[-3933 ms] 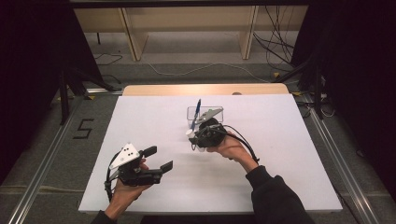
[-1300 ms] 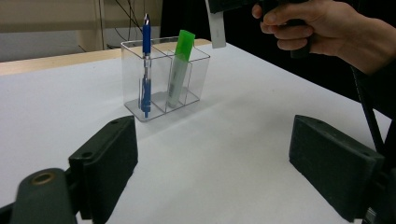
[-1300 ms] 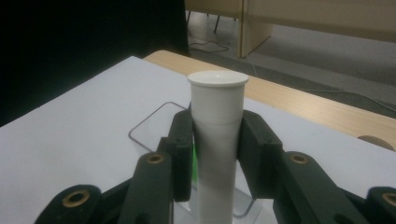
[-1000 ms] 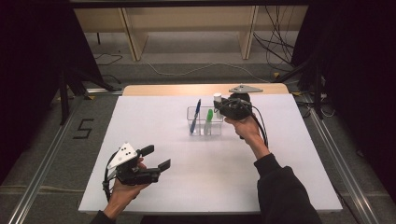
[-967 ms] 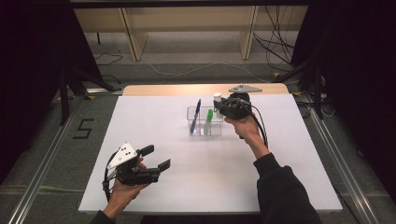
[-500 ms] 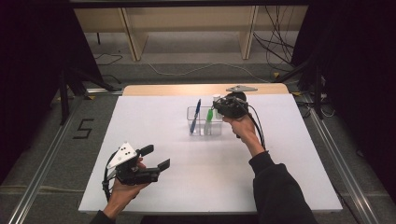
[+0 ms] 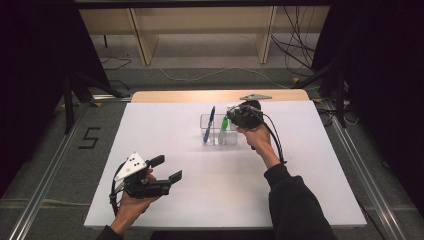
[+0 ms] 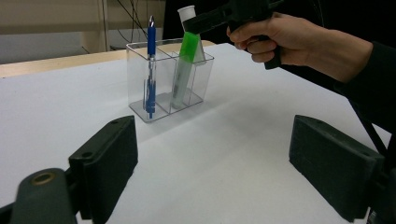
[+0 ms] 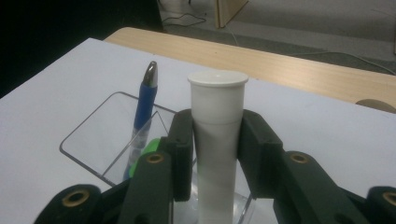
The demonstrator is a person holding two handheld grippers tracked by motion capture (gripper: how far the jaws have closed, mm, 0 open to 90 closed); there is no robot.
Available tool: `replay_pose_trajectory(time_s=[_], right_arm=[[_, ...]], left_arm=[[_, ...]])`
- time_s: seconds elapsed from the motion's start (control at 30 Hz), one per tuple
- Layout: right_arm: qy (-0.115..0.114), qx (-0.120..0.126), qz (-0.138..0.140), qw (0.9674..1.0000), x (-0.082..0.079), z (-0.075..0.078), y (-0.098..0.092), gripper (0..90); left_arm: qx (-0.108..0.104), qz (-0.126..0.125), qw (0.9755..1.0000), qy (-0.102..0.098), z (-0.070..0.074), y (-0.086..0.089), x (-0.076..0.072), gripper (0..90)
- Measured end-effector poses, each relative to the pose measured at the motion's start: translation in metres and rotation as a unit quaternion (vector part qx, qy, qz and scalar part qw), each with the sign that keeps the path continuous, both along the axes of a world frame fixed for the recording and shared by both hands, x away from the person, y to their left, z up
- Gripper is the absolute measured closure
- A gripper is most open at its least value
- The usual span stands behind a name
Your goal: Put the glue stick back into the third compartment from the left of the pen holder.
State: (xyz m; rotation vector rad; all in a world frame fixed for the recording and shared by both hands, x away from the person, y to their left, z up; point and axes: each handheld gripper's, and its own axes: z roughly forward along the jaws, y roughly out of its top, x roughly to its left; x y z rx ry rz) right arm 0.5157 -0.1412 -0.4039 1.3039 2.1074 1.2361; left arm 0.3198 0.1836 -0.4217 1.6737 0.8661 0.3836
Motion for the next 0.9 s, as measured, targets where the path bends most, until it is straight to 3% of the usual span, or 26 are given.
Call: replay_pose_trajectory(time_s=[0.17, 0.23, 0.43, 0.63, 0.9], right_arm=[[0.012, -0.003, -0.005, 0.9999, 0.001, -0.002, 0.000, 64.8], [0.023, 0.004, -0.009, 0.9997, 0.000, 0.000, -0.003, 51.6], [0.005, 0.014, -0.025, 0.9996, -0.011, 0.020, -0.019, 42.5], [-0.010, 0.021, 0.000, 0.9997, -0.030, 0.030, -0.027, 38.9], [-0.016, 0.031, 0.033, 0.9989, -0.049, 0.029, -0.027, 32.7]], left_arm=[[-0.001, 0.000, 1.0000, 0.000, 0.000, 0.000, 0.000, 15.0], [-0.003, 0.002, 1.0000, 0.000, 0.000, 0.000, 0.000, 15.0], [-0.002, 0.000, 1.0000, 0.002, 0.000, 0.000, 0.000, 15.0], [0.000, 0.001, 1.0000, 0.003, -0.001, -0.001, 0.001, 15.0], [0.000, 0.001, 1.0000, 0.003, -0.001, -0.001, 0.001, 15.0]])
